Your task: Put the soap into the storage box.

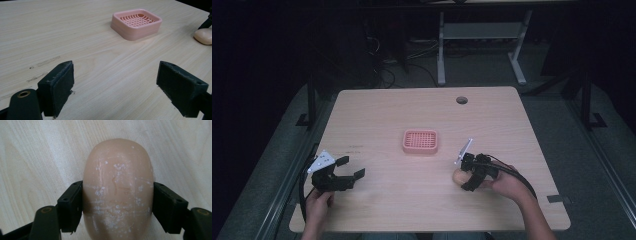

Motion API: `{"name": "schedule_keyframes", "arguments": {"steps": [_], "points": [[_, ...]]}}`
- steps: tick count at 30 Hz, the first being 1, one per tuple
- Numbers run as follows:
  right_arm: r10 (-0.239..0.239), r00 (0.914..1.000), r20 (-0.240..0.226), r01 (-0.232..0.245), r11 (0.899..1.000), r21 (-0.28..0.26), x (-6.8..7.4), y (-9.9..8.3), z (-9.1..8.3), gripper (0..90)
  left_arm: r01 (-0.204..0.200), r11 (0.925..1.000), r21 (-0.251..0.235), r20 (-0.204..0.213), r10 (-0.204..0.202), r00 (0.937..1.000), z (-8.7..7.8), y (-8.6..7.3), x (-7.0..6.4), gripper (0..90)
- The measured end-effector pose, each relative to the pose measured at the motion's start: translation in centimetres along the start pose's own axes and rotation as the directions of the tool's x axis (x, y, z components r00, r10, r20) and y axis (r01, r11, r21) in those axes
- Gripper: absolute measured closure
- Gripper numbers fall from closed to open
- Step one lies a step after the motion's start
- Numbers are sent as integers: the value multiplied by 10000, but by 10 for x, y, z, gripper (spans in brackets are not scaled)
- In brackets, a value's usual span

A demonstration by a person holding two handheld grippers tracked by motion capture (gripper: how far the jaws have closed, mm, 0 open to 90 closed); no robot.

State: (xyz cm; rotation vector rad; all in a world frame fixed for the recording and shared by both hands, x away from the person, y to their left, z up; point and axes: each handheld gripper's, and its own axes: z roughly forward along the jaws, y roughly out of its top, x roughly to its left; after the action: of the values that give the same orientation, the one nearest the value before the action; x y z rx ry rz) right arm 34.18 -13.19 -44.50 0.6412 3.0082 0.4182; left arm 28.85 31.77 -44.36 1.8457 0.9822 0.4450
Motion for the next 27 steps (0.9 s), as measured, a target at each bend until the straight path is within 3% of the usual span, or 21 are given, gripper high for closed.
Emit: {"name": "schedule_keyframes", "arguments": {"steps": [18,27], "points": [[-165,9998,105,165,9999,2,0,1,-1,319,-59,10000,42,-20,59,10000,0,0,2,143],[-124,9999,-45,121,9982,-590,-3,1,-9,319,18,10000,57,-48,-18,10000,0,0,2,143]]}}
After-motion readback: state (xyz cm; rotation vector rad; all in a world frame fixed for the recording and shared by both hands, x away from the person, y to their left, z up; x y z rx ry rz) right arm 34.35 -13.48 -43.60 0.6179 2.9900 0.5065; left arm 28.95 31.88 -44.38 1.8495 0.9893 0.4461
